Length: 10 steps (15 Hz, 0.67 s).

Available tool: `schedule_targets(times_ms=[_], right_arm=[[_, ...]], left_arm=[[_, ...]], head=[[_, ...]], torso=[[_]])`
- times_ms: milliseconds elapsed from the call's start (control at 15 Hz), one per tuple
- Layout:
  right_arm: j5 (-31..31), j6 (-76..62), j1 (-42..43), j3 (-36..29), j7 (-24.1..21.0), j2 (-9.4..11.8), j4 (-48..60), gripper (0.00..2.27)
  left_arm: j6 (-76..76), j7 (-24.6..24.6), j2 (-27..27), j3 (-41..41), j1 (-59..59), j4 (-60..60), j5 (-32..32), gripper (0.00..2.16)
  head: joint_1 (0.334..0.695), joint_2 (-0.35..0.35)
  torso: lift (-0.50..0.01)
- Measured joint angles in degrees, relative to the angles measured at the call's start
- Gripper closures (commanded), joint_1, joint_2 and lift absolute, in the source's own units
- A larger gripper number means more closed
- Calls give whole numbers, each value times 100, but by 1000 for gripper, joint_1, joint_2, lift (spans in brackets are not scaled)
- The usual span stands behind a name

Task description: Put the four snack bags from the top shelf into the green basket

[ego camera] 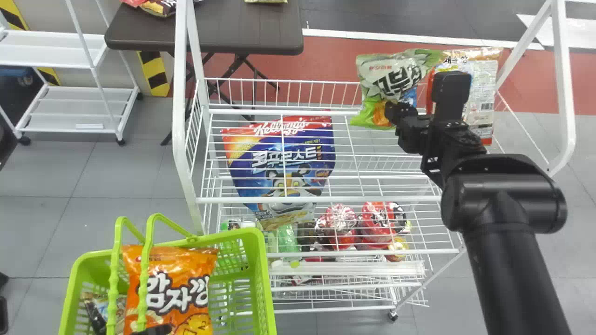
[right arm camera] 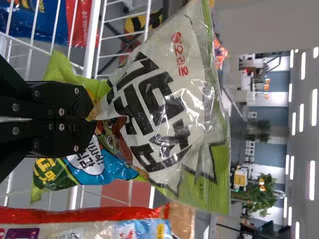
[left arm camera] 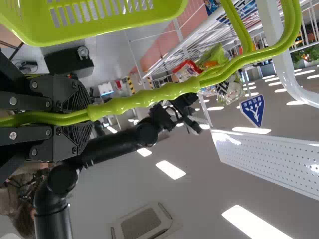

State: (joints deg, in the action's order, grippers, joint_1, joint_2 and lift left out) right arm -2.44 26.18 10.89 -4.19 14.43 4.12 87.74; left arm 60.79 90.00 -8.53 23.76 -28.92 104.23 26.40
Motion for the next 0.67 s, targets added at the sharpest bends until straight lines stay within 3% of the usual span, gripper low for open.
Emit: schedule_targets(times_ms=[200, 400, 667], right_arm=[[499, 404, -881, 4, 127, 34, 1547, 2250], [910, 1074, -2100, 162, 289, 38, 3369, 2250], [1266, 1389, -3687, 625, 537, 53, 4773, 2250]], left_arm=[[-1, 0, 10, -11, 9, 0, -3, 2145], [-1, 0, 13, -15, 43, -14, -4, 2145], [0, 0, 16, -34, 109, -50, -4, 2145]], head=[[695, -71], [695, -13], [695, 117]], torso=[[0], [0], [0]])
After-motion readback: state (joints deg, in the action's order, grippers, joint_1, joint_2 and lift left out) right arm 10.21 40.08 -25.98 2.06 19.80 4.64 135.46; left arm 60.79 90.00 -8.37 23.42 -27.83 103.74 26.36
